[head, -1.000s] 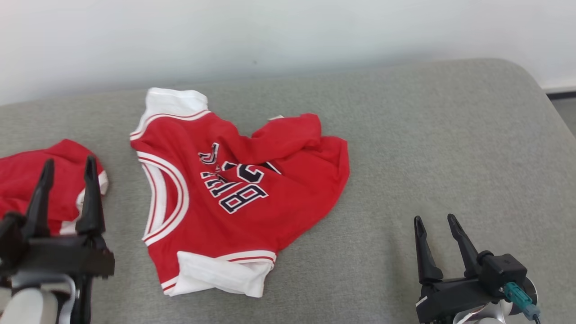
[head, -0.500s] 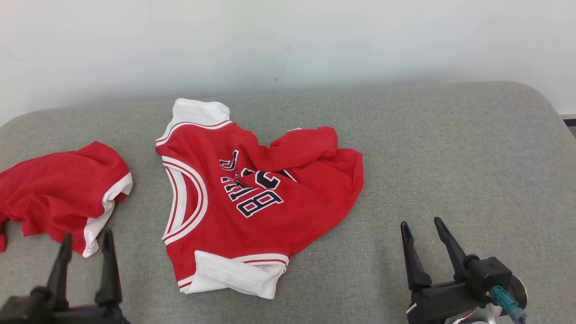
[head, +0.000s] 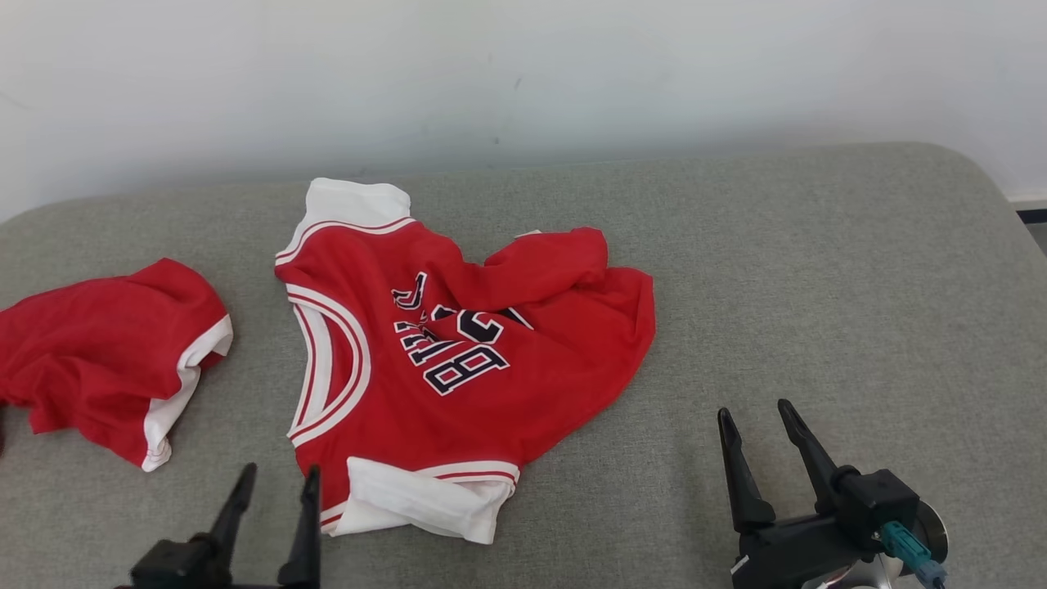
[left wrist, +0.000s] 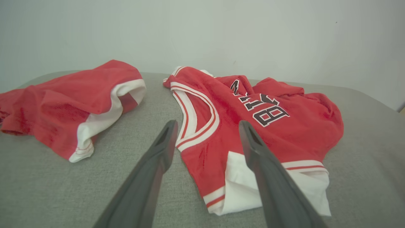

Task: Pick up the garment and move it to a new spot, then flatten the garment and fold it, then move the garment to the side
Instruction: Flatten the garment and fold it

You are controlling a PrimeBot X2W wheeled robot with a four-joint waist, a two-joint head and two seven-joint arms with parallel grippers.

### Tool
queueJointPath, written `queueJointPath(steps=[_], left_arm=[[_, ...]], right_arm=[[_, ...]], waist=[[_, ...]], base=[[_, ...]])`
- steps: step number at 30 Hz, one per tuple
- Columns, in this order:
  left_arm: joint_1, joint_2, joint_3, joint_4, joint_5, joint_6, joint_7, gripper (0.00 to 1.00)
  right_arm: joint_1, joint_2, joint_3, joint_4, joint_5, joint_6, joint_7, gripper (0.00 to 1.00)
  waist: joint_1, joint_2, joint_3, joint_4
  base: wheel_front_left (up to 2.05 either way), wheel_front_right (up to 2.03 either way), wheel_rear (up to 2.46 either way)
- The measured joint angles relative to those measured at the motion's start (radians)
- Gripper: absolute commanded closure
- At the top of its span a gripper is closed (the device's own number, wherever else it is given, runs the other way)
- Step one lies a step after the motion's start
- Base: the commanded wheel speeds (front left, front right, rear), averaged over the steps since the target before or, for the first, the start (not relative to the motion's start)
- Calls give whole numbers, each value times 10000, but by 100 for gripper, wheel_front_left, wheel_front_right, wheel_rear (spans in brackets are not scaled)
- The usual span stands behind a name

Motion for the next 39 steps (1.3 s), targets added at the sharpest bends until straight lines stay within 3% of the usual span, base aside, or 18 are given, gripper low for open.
queueJointPath(steps=[7,15,16,18,29,39], left_arm=[[-820,88,-1150,1582,-211,-71,2,0],[-1737,301,-2272,3327,-1174,-77,2,0],[-1812,328,-2359,3498,-1248,-77,2,20],[-1925,359,-2441,3634,-1348,-77,2,100],[-1681,491,-2472,1929,-1565,-77,2,100],[311,665,-3032,546,-1799,-77,380,100]], right_arm=[[-170,-2,121,35,102,0,0,0],[-283,-2,19,42,125,0,0,0],[-284,-2,10,40,125,0,0,0],[-285,-2,-4,23,125,0,0,0],[-81,-2,-132,-2,197,0,0,0],[85,-2,-115,79,370,0,0,0]], waist=[[0,0,173,-244],[1,0,553,-601],[1,0,587,-627],[2,0,631,-667],[1,0,412,-219],[1,0,104,498]], base=[[0,0,0],[0,0,0],[0,0,0],[0,0,0],[0,0,0],[0,0,0]])
